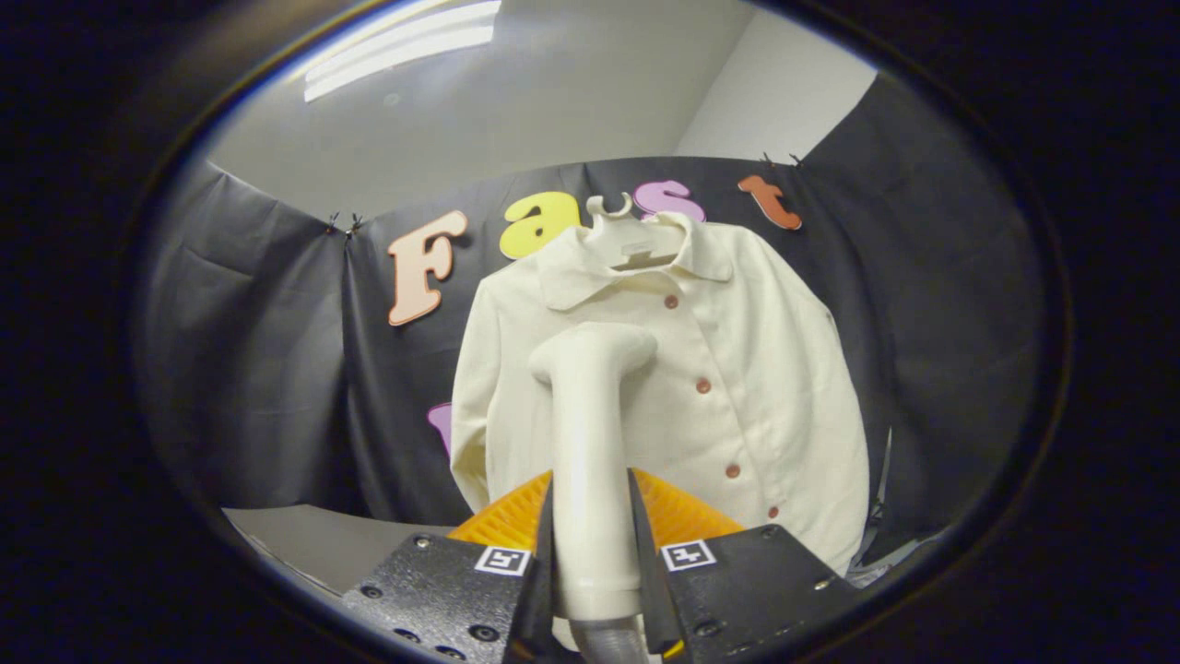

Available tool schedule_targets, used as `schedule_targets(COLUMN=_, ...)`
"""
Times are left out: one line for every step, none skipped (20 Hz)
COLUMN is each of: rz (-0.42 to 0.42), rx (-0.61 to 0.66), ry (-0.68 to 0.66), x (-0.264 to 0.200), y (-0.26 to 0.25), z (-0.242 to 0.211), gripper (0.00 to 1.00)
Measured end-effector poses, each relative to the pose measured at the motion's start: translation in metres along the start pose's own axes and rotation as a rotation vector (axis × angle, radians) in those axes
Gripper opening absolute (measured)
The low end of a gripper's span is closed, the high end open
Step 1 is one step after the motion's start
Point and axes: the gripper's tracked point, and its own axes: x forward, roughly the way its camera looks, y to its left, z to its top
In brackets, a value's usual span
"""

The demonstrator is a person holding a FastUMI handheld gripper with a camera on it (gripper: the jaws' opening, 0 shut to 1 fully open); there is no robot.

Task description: Iron the clothes twice with a garment steamer, once on the left side and once on the right side.

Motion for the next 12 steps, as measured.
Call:
schedule_targets(rz=0.002, rx=0.0, ry=0.005, x=0.003, y=-0.001, z=-0.004, gripper=0.37)
schedule_targets(rz=0.004, rx=-0.002, ry=0.009, x=0.003, y=0.0, z=-0.009, gripper=0.37)
schedule_targets(rz=0.002, rx=-0.004, ry=0.009, x=0.004, y=0.0, z=-0.012, gripper=0.37)
schedule_targets(rz=0.0, rx=-0.004, ry=0.014, x=0.004, y=-0.001, z=-0.014, gripper=0.37)
schedule_targets(rz=-0.002, rx=-0.005, ry=0.025, x=0.0, y=-0.004, z=-0.019, gripper=0.37)
schedule_targets(rz=-0.004, rx=-0.006, ry=0.034, x=-0.003, y=-0.007, z=-0.023, gripper=0.37)
schedule_targets(rz=-0.008, rx=-0.005, ry=0.039, x=-0.006, y=-0.01, z=-0.025, gripper=0.37)
schedule_targets(rz=-0.009, rx=-0.003, ry=0.045, x=-0.008, y=-0.011, z=-0.028, gripper=0.37)
schedule_targets(rz=-0.012, rx=-0.002, ry=0.051, x=-0.009, y=-0.014, z=-0.033, gripper=0.37)
schedule_targets(rz=-0.016, rx=0.0, ry=0.058, x=-0.012, y=-0.016, z=-0.036, gripper=0.37)
schedule_targets(rz=-0.02, rx=0.002, ry=0.065, x=-0.015, y=-0.018, z=-0.04, gripper=0.37)
schedule_targets(rz=-0.022, rx=0.002, ry=0.075, x=-0.018, y=-0.02, z=-0.044, gripper=0.37)
